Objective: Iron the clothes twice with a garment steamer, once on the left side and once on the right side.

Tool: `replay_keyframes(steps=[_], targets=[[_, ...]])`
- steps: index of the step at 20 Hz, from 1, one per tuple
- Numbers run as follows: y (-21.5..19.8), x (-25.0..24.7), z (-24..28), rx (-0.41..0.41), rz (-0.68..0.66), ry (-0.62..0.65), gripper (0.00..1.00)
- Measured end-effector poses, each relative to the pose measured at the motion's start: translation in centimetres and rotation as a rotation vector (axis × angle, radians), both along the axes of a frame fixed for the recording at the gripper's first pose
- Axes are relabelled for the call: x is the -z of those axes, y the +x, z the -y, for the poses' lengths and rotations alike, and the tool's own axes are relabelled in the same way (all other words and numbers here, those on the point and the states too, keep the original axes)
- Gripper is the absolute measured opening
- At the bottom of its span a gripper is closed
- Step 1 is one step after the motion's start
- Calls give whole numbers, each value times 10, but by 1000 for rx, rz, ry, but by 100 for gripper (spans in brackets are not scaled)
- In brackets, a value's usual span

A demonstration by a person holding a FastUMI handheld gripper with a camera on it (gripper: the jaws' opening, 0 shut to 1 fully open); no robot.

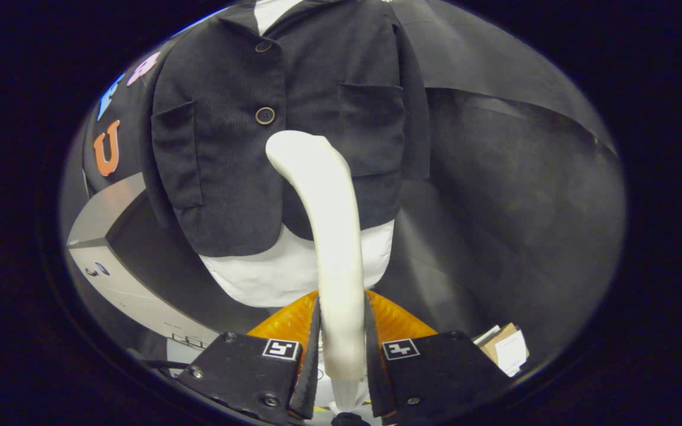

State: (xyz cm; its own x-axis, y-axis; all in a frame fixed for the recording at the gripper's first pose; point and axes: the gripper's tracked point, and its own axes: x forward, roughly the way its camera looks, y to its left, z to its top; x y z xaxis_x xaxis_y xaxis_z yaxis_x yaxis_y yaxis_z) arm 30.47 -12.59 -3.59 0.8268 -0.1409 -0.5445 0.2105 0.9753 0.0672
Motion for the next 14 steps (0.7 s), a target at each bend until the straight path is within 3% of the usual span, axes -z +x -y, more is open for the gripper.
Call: replay_keyframes(steps=[4,8,14], targets=[[-25,-5,-6,42,21,13,38],[-102,-23,-39,80,86,18,38],[-216,-48,-141,-25,161,9,38]])
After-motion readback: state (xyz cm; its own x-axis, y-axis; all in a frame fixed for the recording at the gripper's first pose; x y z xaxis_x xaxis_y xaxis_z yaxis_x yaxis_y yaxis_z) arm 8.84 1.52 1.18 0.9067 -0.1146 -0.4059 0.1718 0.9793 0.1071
